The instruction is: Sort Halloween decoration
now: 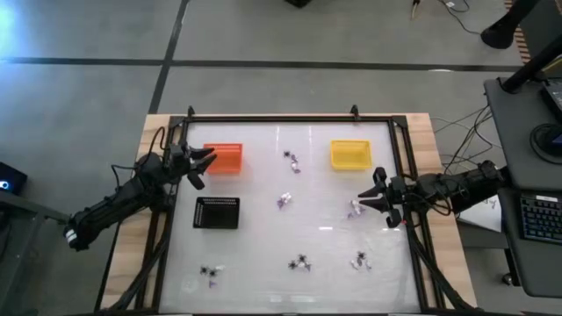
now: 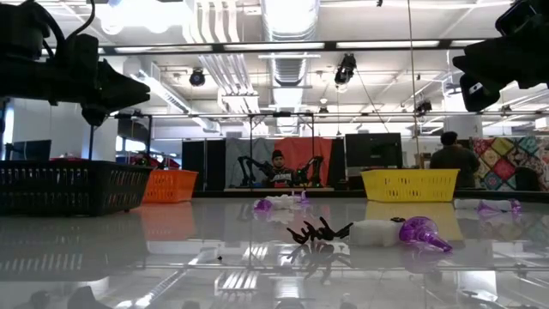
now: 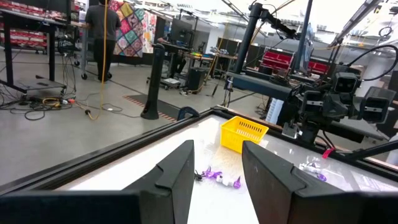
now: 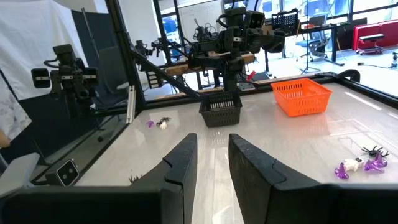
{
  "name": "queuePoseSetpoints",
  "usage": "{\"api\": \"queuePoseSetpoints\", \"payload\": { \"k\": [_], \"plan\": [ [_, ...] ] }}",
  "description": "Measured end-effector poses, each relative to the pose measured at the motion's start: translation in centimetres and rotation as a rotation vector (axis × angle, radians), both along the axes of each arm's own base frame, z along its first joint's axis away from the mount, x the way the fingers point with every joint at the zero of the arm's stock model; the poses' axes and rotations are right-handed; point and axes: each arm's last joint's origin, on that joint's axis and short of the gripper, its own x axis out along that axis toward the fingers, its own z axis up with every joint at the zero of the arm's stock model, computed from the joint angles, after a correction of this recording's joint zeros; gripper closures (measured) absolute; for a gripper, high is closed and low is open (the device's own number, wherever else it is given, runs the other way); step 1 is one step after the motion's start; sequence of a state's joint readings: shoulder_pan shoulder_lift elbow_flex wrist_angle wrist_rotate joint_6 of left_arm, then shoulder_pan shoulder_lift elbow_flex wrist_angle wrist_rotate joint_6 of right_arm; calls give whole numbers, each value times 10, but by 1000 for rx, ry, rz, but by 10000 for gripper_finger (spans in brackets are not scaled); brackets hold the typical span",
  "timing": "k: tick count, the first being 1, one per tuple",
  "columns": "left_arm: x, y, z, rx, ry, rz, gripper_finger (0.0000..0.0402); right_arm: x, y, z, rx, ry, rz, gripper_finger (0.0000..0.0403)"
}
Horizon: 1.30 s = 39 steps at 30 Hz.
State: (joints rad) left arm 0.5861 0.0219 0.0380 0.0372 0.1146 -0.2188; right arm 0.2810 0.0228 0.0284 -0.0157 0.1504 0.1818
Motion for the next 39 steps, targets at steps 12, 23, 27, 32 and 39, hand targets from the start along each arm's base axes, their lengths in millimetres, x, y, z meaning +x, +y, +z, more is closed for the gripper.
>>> {"api": "queuePoseSetpoints", "payload": {
  "k": [12,23,27,32,39],
  "plan": [
    [0,0,0,0,0,0,283,0,0,0,1,-2,0,321],
    [0,0,0,0,0,0,283,0,0,3,-8,-45,-14,321],
    [0,0,0,0,0,0,283,0,0,3,-12,-43,-11,321],
    [0,0,0,0,0,0,283,0,0,4,-14,-48,-11,321],
    [0,0,0,0,0,0,283,0,0,4,-71,-59,-11,321]
  ]
}}
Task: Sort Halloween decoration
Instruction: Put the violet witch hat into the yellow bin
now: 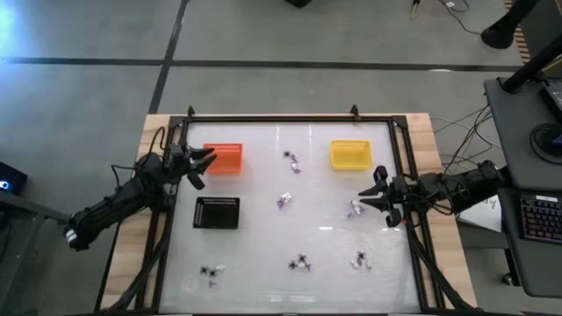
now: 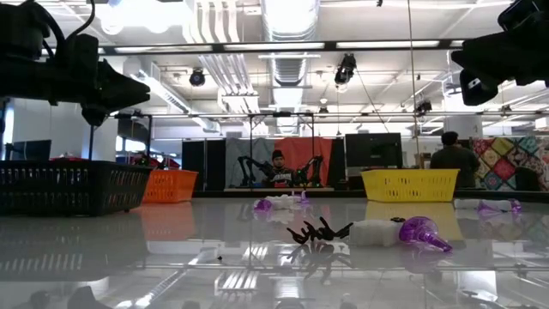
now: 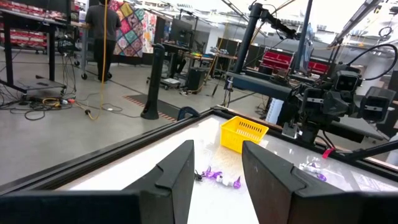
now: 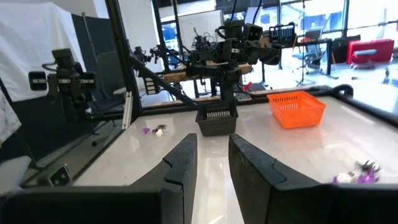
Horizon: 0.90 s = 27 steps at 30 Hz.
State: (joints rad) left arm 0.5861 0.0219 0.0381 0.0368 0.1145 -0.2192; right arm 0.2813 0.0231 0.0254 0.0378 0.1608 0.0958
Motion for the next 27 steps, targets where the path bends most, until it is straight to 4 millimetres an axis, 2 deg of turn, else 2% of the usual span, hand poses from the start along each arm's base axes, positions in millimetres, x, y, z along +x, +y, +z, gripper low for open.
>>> {"api": "queuePoseSetpoints", "payload": {
  "k": [3,9,19,27],
  "plan": [
    [0,0,0,0,0,0,283,0,-1,2,-91,-25,-52,321],
    [0,0,0,0,0,0,283,-1,-8,10,78,-90,-277,321],
    [0,0,0,0,0,0,283,-1,-10,10,197,-97,-310,321],
    [0,0,0,1,0,0,283,-3,-15,10,246,-111,-494,321]
  ]
}}
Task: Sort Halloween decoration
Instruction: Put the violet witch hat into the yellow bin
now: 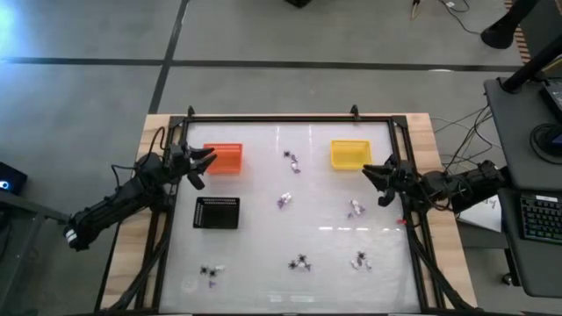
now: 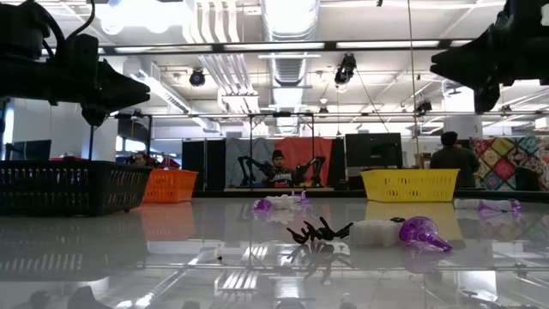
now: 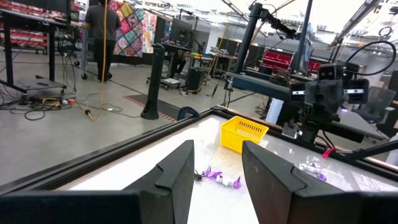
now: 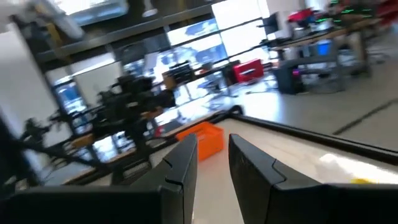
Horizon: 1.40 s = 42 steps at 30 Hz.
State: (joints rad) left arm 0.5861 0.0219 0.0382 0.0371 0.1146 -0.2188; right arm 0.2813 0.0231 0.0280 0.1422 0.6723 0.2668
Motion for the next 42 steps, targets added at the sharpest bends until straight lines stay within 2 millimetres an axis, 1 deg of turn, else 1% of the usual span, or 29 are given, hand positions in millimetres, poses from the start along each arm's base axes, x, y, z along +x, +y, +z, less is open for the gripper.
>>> {"api": "queuePoseSetpoints", "payload": {
  "k": [4,9,16,23,32,37,42],
  "plan": [
    [0,0,0,0,0,0,283,-2,-3,0,129,-53,-115,321],
    [0,0,0,0,0,2,283,-3,-6,0,205,-92,-221,321],
    [0,0,3,57,-3,5,283,-4,-6,5,242,-153,-215,321],
    [0,0,3,61,-4,5,283,-5,-7,6,337,-218,-198,321],
    [0,0,2,57,0,4,283,-5,-7,6,337,-217,-198,321],
    [-1,1,3,98,14,36,283,-5,-7,6,337,-217,-198,321],
    [0,1,2,84,15,35,283,-5,-7,6,338,-218,-198,321]
  ]
}}
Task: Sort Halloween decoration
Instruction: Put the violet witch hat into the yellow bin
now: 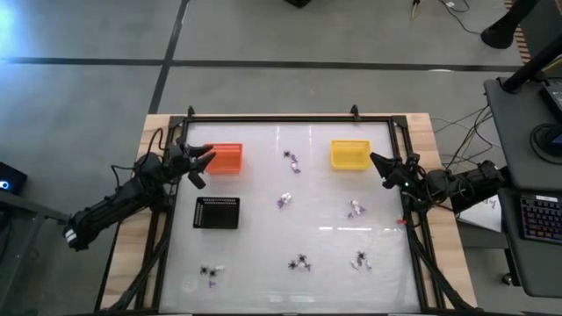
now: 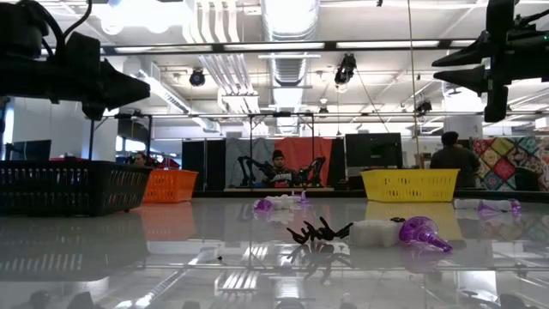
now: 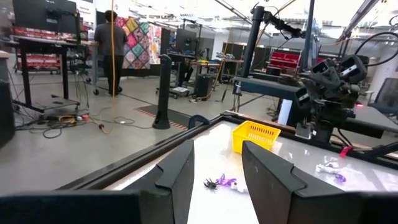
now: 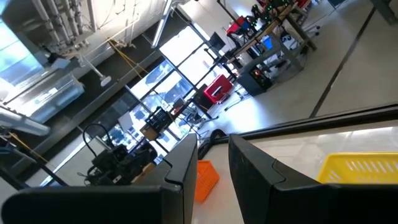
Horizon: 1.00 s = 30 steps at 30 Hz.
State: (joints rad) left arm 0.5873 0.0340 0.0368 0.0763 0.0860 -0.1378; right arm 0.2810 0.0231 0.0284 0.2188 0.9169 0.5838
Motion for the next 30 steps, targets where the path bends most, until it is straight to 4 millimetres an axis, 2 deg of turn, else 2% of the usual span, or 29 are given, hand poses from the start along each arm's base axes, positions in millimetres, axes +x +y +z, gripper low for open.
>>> {"api": "queuePoseSetpoints", "payload": {
  "k": [5,11,17,22,26,30],
  "plan": [
    [1,0,0,-16,-1,-1,283,0,0,0,0,0,0,321],
    [2,1,4,-144,-60,-11,283,0,0,0,29,-22,5,321],
    [2,1,34,-130,-93,-14,283,0,0,1,57,-48,10,321],
    [6,4,58,-146,-61,-12,283,-1,0,5,4,-47,-3,321],
    [8,6,73,-184,-4,-4,283,-4,-1,14,-107,-55,-6,321],
    [7,7,96,-198,27,65,283,-7,1,24,-259,-79,32,321]
  ]
}}
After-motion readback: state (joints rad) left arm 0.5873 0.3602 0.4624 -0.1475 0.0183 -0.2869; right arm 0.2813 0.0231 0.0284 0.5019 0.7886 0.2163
